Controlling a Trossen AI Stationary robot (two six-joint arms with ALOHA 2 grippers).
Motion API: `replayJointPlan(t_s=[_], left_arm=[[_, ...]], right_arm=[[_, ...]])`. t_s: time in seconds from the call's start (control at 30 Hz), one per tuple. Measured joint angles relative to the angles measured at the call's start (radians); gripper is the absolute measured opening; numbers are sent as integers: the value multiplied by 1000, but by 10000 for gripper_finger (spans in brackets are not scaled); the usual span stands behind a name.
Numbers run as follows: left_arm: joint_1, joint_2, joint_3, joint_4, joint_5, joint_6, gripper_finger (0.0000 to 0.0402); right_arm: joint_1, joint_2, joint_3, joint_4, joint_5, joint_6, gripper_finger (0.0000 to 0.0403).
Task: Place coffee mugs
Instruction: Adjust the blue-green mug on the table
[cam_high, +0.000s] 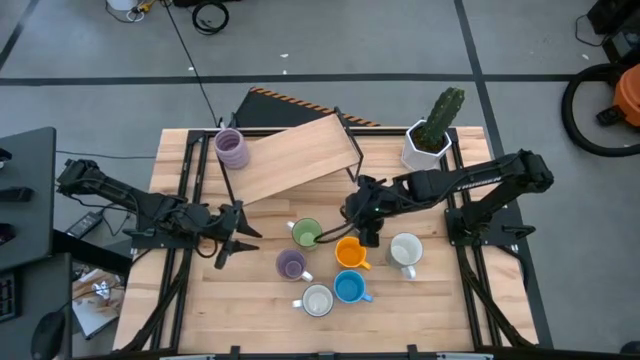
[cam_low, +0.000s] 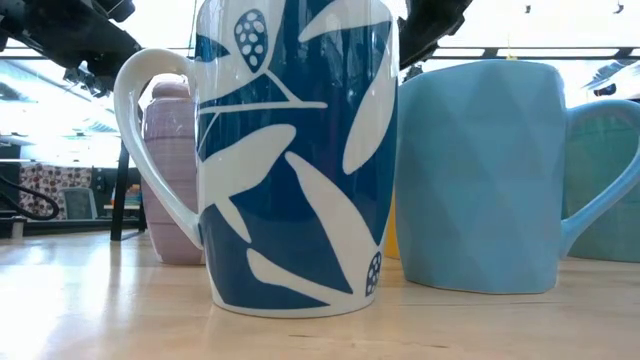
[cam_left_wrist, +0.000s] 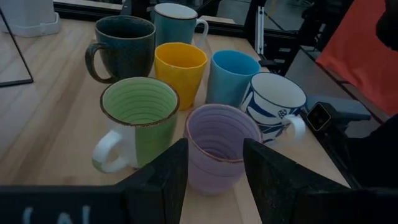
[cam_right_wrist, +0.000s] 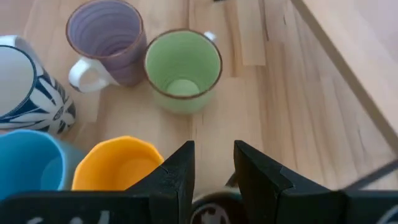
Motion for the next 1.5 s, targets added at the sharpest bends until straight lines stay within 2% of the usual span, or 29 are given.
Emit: replayJointPlan(t_s=[0.2, 0.43, 0.57, 0.73, 0.87, 1.17, 1.5], left_arm=[[0, 0, 7, -3, 30, 18, 160], [0, 0, 77, -3, 42, 75, 160], [0, 0, 126, -6, -36, 116, 160], [6, 0, 179, -26, -192, 202, 160], [26, 0, 190, -28, -242, 224, 160], [37, 0, 190, -47, -243, 207, 160], [37, 0, 190, -61, -243, 234, 160]], right_arm=[[31, -24, 3, -166, 37, 171, 117], [131, -25, 3, -280, 51, 382, 117], [189, -23, 3, -335, 52, 511, 119], [247, -22, 3, -416, 52, 643, 133], [274, -22, 1, -457, 51, 719, 148], [289, 28, -49, -488, -59, 919, 166], [290, 111, -51, -444, -177, 935, 167]])
